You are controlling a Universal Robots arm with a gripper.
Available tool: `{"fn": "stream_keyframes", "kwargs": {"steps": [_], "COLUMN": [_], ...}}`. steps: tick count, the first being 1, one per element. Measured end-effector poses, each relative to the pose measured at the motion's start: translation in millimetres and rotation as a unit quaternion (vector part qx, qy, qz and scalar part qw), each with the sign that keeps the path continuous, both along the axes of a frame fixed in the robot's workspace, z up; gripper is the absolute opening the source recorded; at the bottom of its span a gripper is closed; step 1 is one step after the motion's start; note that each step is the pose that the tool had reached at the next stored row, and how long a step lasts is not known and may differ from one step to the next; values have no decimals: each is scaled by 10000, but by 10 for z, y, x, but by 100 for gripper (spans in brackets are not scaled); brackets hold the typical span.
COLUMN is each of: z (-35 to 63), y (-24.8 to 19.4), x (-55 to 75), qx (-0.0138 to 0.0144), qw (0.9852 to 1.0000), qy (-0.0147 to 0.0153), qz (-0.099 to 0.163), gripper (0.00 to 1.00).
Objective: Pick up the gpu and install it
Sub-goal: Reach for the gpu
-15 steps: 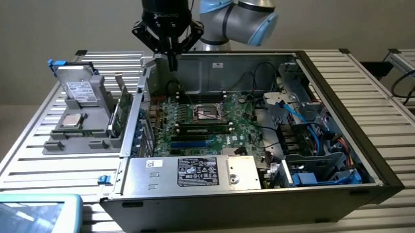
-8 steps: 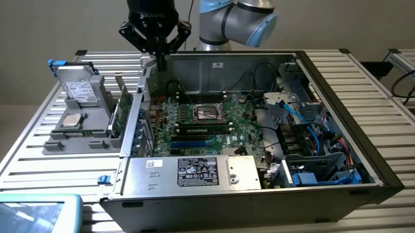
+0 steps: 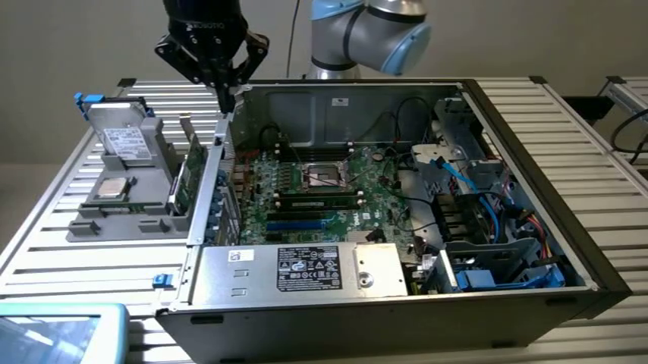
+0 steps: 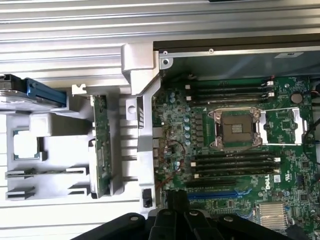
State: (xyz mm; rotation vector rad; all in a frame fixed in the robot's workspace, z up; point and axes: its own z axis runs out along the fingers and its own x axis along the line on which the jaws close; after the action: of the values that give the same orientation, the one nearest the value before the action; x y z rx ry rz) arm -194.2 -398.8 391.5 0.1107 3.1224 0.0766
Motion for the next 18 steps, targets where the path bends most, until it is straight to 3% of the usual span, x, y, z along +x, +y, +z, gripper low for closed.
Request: {"fn": "stream_keyframes", "kwargs": {"steps": [14,18], "z": [-37,-68], "y": [7,42], "x": [-636,-753], "qx": [0,0], "qw": [10000,10000], "qy": [20,23], "qz": [0,0], "gripper": [12,12]}}
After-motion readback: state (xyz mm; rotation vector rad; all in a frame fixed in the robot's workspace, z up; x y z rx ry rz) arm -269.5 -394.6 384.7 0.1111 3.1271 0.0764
